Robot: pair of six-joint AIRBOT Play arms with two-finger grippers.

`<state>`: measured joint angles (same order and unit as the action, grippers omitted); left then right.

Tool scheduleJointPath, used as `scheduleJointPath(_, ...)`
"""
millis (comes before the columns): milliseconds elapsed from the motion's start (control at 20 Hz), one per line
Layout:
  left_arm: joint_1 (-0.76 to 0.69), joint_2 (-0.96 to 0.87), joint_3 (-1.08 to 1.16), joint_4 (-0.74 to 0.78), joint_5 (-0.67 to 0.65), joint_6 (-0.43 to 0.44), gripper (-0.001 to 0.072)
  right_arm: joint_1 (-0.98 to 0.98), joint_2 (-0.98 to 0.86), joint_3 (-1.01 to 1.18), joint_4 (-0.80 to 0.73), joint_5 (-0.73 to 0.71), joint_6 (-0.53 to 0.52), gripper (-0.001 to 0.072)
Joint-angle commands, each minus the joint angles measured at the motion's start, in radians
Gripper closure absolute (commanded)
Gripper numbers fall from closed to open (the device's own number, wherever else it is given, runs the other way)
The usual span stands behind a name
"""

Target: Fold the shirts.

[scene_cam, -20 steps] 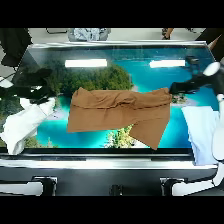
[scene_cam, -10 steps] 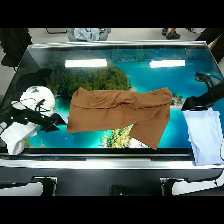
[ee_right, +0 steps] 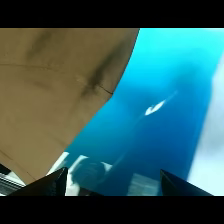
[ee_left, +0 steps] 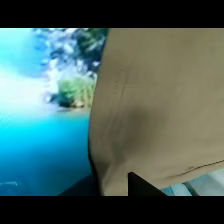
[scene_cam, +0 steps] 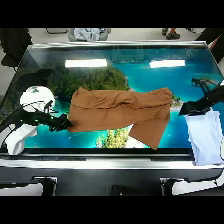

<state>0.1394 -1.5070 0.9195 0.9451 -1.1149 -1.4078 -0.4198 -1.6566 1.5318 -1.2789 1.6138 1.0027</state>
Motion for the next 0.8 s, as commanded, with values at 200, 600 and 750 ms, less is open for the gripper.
scheduleJointPath(200,-0.022,-0.006,-0.003,0.004,0.032,-0.002,0.0679,0.002,-0.009,-0.227,0.161,-0.228,0.003,0.0106)
scheduleJointPath(600,-0.023,0.042,-0.003,0.004,0.016,0.040,0.0679,0.002,-0.095,-0.245,0.287,-0.359,0.026,0.0216)
scheduleJointPath(750,-0.022,0.041,-0.003,0.004,0.016,0.040,0.0679,0.002,-0.127,-0.245,0.328,-0.341,0.025,0.0473)
